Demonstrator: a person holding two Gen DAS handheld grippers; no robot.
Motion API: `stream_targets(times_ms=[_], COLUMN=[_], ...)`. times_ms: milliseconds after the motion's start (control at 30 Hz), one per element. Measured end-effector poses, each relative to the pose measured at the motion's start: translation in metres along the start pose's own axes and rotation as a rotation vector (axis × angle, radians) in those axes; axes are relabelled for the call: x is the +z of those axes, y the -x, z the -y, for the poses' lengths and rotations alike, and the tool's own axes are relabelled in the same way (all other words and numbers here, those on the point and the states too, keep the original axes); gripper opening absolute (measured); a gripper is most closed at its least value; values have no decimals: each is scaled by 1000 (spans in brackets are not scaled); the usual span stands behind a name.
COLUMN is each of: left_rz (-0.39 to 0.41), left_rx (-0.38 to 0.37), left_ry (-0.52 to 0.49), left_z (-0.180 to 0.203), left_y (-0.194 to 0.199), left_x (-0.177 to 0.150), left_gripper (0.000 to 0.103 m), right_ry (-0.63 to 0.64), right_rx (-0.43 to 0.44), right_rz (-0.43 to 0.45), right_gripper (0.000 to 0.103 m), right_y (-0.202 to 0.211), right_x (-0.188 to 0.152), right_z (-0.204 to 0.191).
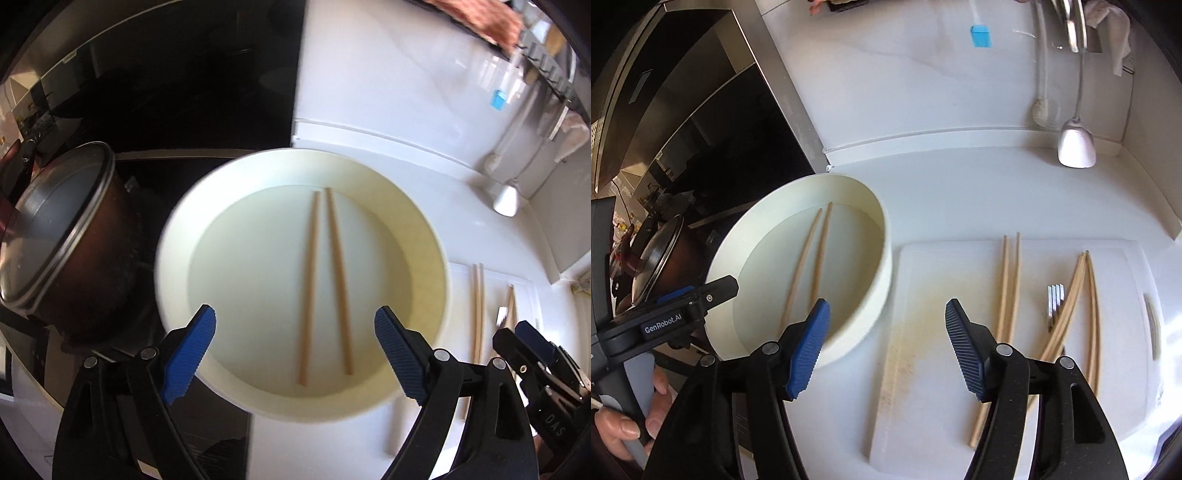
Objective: Organize utensils
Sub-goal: 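Move both tools back from the bowl to the chopsticks on the board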
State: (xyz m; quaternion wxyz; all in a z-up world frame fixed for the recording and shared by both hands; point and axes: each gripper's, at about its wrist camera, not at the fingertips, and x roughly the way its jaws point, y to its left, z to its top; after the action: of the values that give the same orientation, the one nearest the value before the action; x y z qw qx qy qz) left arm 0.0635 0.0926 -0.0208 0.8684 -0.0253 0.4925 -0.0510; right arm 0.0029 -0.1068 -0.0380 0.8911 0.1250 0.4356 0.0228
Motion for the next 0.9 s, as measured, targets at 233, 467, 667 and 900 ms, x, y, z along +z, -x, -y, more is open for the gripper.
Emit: stream_targets(times_ms=[233,467,667,900], left_rz=[4,3,0,51], left_rx=[-63,-72,-65,-46], left_ry=[-50,-72,-102,-139], left_z=[77,141,170,180], left_y=[18,17,6,-16], left_x=[-41,-78,-90,-88], left_gripper=[88,91,92,92], right_ry=[-46,-78,-100,-128], right_rx=[-55,-82,-134,-213], right_rz=[23,38,41,98], right_gripper=[62,63,63,63], right_y=[45,72,78,73], right_x=[-37,-68,-87,-96], right_z=[73,137,168,181])
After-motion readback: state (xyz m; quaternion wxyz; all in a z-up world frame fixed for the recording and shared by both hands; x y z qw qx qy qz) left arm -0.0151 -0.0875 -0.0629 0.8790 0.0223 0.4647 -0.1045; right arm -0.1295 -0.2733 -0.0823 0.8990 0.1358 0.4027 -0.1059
